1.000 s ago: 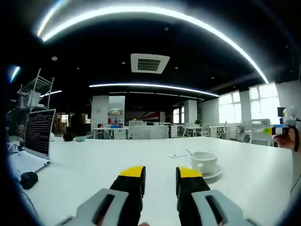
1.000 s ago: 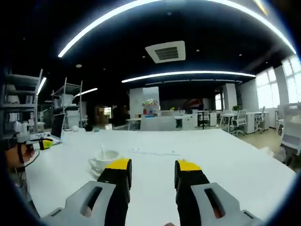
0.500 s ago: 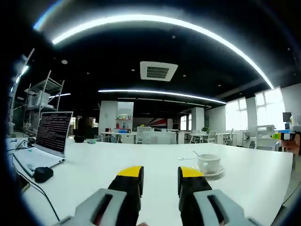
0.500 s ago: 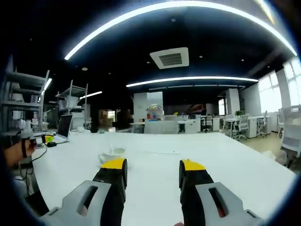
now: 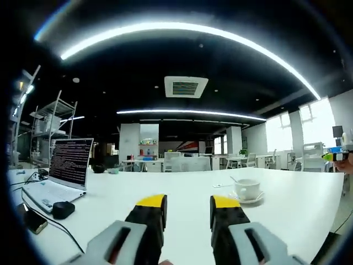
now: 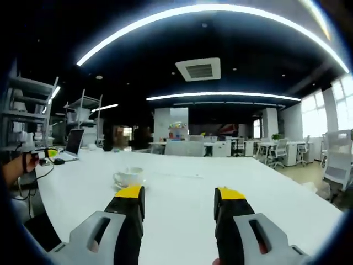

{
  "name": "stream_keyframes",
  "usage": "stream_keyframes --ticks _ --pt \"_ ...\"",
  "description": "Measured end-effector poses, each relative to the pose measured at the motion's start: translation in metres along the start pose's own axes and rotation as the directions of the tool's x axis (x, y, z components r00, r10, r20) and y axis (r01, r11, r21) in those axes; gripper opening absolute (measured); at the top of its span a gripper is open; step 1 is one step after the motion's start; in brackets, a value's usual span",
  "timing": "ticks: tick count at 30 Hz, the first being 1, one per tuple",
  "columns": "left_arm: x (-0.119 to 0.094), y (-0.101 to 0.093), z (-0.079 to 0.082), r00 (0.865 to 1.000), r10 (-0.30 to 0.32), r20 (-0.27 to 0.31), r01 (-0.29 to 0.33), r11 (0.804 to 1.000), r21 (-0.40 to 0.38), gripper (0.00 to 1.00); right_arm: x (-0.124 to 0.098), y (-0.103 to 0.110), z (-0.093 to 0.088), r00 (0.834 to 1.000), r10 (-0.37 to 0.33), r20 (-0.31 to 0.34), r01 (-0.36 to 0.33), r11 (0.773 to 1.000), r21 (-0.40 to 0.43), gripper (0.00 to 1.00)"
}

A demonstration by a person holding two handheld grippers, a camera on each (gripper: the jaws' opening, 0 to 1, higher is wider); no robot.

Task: Tidy tabletop coffee trays, cups and spoons，present forward

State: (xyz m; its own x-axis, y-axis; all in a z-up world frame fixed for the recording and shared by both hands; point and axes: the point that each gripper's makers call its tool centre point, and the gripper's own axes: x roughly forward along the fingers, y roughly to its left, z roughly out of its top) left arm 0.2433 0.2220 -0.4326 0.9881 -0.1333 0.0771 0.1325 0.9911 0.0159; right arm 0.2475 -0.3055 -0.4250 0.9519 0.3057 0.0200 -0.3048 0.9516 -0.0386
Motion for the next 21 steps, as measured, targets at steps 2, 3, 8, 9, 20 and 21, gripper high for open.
stream_keyframes --ticks 2,3,8,9,20,21 --pt "-0.001 0.000 0.000 1.000 0.000 0.001 0.000 1.000 0.000 0.35 -0.002 0.003 -0.001 1.000 0.004 -0.001 -0.004 1.000 -0.001 0.51" --pt "-0.001 -0.001 0.000 1.000 -0.006 0.003 0.006 1.000 -0.005 0.35 -0.003 0.003 0.000 1.000 0.005 0.003 -0.005 1.000 0.000 0.51" --pt "-0.004 -0.002 0.002 1.000 -0.007 0.006 0.007 1.000 -0.008 0.35 -0.006 0.005 0.004 1.000 0.006 0.014 -0.006 1.000 -0.001 0.51" --pt "-0.005 -0.002 0.002 1.000 -0.005 0.009 0.005 1.000 -0.009 0.35 -0.006 0.005 0.005 1.000 0.005 0.015 -0.005 1.000 -0.002 0.51" --pt "-0.008 -0.002 0.005 1.000 -0.006 0.011 0.006 1.000 -0.007 0.35 -0.006 0.016 0.008 0.999 0.029 0.019 -0.029 1.000 -0.011 0.50" --pt "-0.008 -0.002 0.006 1.000 -0.005 0.012 0.005 1.000 -0.007 0.35 -0.006 0.016 0.008 0.999 0.030 0.019 -0.030 0.999 -0.012 0.50"
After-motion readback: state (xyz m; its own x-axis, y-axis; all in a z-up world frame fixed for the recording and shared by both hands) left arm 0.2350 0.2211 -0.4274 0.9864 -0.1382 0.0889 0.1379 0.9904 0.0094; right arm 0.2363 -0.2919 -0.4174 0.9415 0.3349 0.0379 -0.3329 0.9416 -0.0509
